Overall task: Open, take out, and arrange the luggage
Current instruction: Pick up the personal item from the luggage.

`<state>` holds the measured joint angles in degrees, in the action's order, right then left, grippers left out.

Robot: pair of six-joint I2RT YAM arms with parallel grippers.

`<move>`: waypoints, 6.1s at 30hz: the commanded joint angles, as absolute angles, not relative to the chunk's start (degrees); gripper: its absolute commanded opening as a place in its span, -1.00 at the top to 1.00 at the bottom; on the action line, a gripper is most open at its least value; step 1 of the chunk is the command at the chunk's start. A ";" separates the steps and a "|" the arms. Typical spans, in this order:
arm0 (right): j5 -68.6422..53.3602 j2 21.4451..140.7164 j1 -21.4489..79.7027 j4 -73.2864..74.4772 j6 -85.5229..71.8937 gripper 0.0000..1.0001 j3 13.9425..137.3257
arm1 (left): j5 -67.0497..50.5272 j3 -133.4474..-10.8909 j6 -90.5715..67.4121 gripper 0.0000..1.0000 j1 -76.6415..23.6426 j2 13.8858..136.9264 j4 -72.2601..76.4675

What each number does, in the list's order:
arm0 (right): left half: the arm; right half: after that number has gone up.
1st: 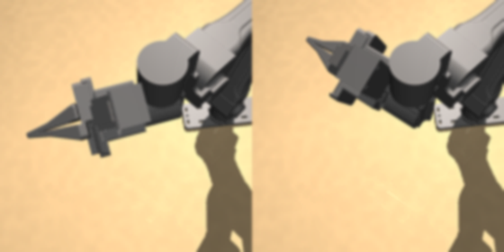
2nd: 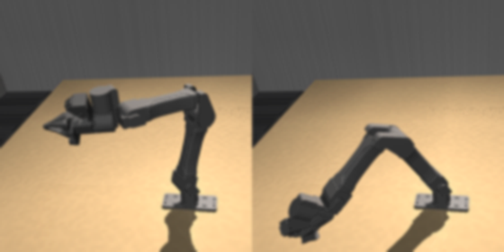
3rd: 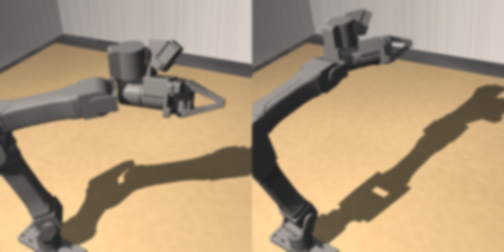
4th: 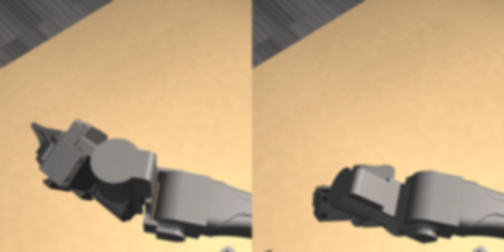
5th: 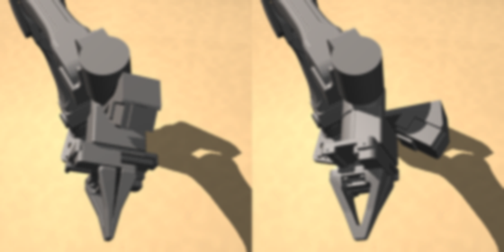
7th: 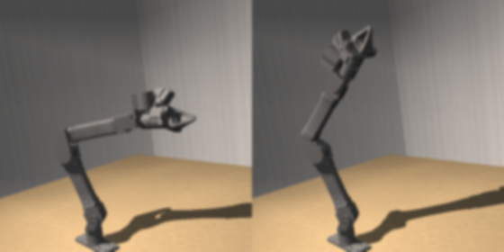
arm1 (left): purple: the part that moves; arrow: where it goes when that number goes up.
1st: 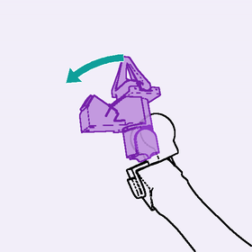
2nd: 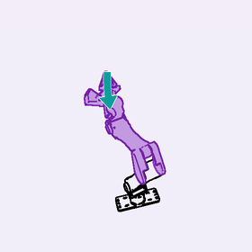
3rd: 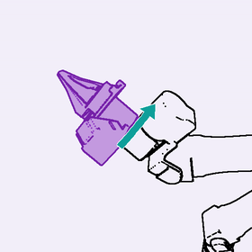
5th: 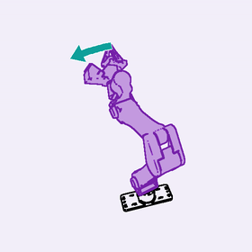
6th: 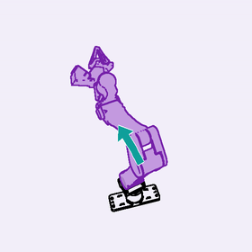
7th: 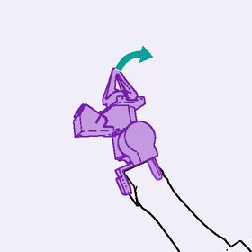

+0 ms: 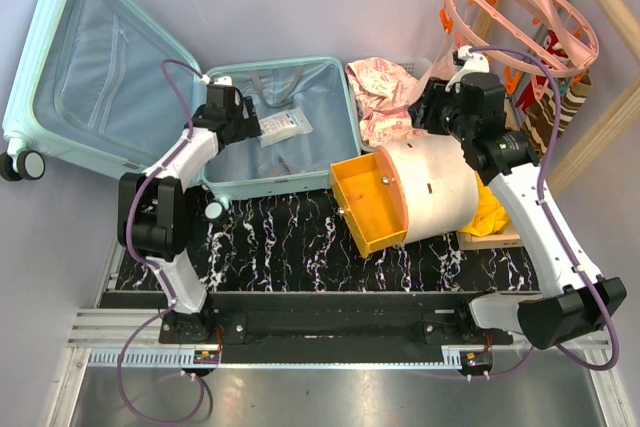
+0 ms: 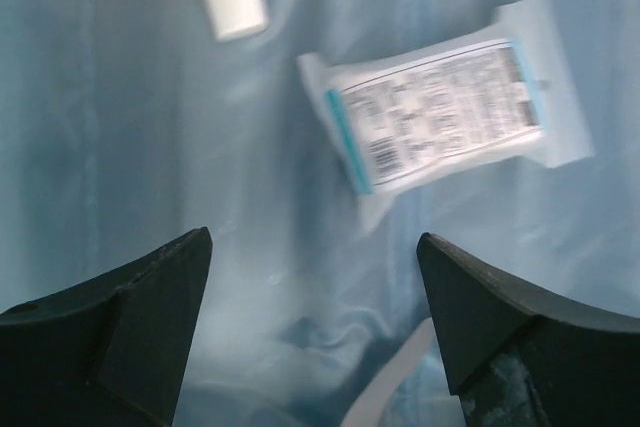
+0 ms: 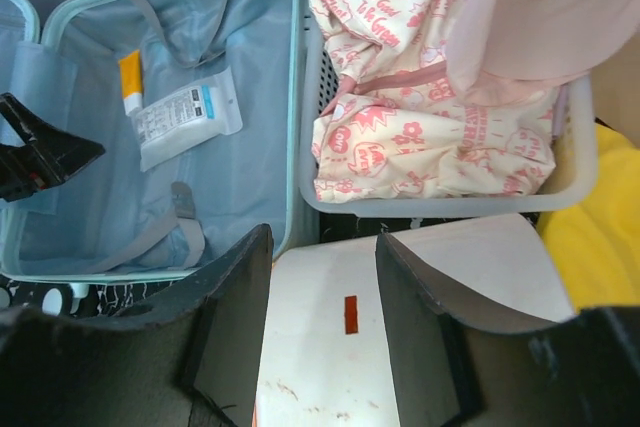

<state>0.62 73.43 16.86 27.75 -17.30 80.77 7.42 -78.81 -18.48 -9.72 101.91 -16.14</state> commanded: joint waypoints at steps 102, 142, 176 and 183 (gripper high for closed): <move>10.81 79.80 16.96 29.62 -16.17 -0.15 90.61 | 12.22 -126.64 -37.26 -0.29 1.93 144.49 -33.21; 21.27 75.06 17.05 28.39 -13.62 -0.21 90.26 | 12.83 -130.25 -49.05 -0.06 1.76 148.18 -47.46; 15.03 76.64 16.96 27.16 -14.15 -0.24 90.79 | -1.49 -86.66 -43.33 0.97 -4.83 116.73 -23.38; 12.75 76.46 16.96 27.42 -15.20 -0.23 90.18 | -2.99 -81.83 -40.87 0.86 -7.47 110.48 -23.47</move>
